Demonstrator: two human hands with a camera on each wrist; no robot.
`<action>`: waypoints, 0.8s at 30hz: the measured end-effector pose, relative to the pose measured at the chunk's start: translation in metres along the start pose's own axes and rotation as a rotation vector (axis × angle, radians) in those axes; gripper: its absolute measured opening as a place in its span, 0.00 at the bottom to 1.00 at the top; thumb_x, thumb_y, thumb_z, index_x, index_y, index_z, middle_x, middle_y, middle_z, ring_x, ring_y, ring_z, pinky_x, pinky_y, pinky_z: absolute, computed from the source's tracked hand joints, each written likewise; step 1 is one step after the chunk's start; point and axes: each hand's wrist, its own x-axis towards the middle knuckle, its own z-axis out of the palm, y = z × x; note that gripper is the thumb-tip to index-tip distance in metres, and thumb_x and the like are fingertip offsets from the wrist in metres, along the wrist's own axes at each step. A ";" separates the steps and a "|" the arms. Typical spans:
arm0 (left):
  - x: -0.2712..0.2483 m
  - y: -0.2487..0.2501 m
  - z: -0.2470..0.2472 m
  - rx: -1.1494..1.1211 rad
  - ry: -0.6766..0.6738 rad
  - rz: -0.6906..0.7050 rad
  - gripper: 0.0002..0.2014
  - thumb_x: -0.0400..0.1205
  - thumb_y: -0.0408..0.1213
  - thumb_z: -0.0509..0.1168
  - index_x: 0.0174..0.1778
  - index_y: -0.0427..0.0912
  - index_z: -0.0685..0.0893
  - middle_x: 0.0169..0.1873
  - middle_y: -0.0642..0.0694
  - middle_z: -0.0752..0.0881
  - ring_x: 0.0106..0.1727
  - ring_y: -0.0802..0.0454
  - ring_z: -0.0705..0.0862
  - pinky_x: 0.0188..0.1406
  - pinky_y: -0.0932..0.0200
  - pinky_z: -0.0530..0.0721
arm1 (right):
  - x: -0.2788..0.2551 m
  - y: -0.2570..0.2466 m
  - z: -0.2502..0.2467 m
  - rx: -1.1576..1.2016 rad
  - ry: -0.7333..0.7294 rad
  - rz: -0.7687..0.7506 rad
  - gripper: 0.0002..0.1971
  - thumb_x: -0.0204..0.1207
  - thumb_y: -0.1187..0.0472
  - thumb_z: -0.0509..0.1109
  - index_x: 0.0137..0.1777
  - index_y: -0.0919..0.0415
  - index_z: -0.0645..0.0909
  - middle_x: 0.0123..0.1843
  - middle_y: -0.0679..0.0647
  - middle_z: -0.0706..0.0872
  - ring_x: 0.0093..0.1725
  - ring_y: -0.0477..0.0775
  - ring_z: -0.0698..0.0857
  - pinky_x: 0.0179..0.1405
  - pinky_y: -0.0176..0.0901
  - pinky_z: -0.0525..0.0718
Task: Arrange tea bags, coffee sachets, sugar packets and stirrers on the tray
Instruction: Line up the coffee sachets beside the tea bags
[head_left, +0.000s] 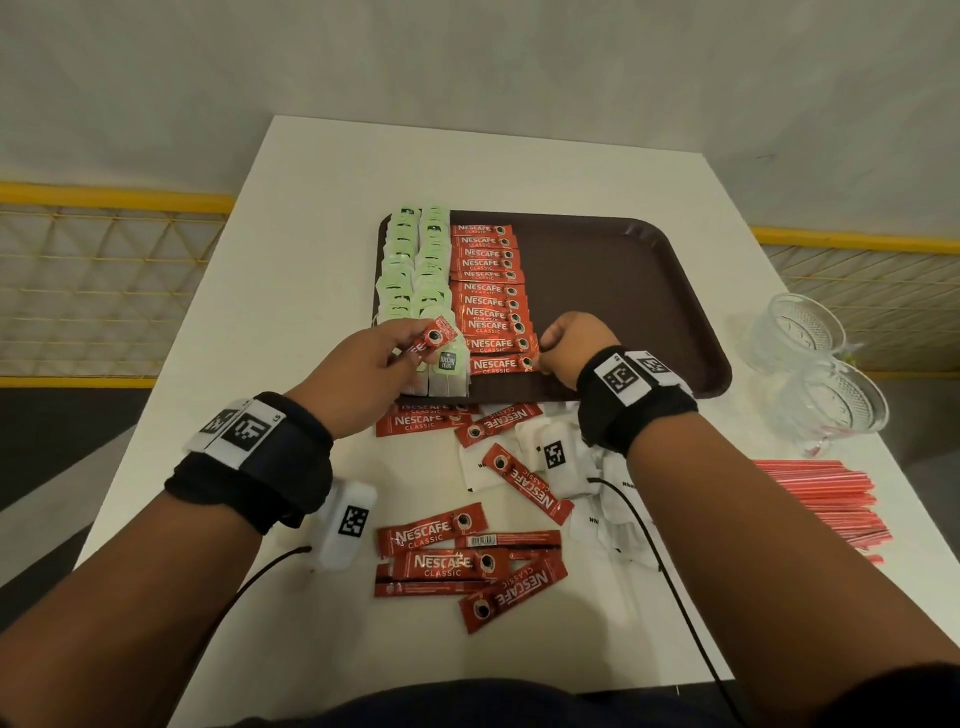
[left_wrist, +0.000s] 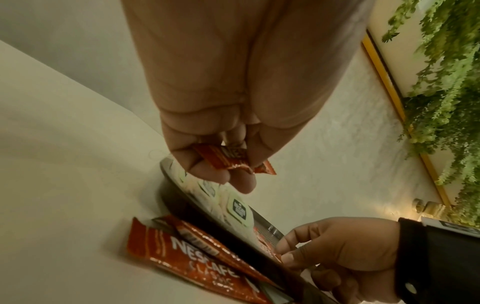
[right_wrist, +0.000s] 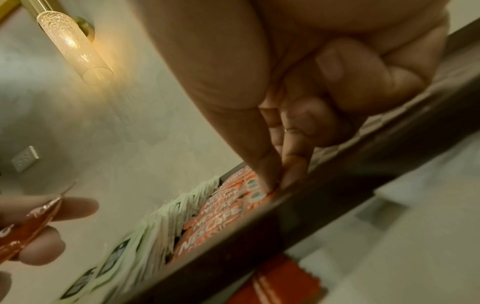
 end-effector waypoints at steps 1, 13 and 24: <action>0.000 0.000 0.000 0.002 -0.001 0.008 0.20 0.90 0.36 0.56 0.78 0.52 0.75 0.68 0.54 0.81 0.62 0.54 0.82 0.46 0.64 0.84 | 0.001 -0.001 -0.001 -0.015 -0.008 0.006 0.17 0.77 0.58 0.73 0.63 0.64 0.82 0.61 0.60 0.85 0.61 0.59 0.84 0.66 0.54 0.81; 0.000 0.011 0.004 -0.045 -0.023 0.023 0.13 0.82 0.41 0.71 0.63 0.53 0.85 0.43 0.58 0.91 0.44 0.70 0.88 0.49 0.65 0.82 | -0.056 -0.012 -0.014 0.364 -0.060 -0.354 0.13 0.81 0.47 0.67 0.49 0.56 0.84 0.38 0.45 0.84 0.35 0.42 0.80 0.36 0.34 0.77; 0.003 0.010 -0.010 -0.123 -0.104 0.043 0.11 0.79 0.38 0.74 0.57 0.54 0.88 0.45 0.57 0.93 0.48 0.61 0.90 0.49 0.64 0.85 | -0.063 -0.004 -0.014 0.527 -0.126 -0.377 0.04 0.79 0.59 0.72 0.49 0.57 0.87 0.41 0.53 0.89 0.30 0.42 0.81 0.28 0.32 0.78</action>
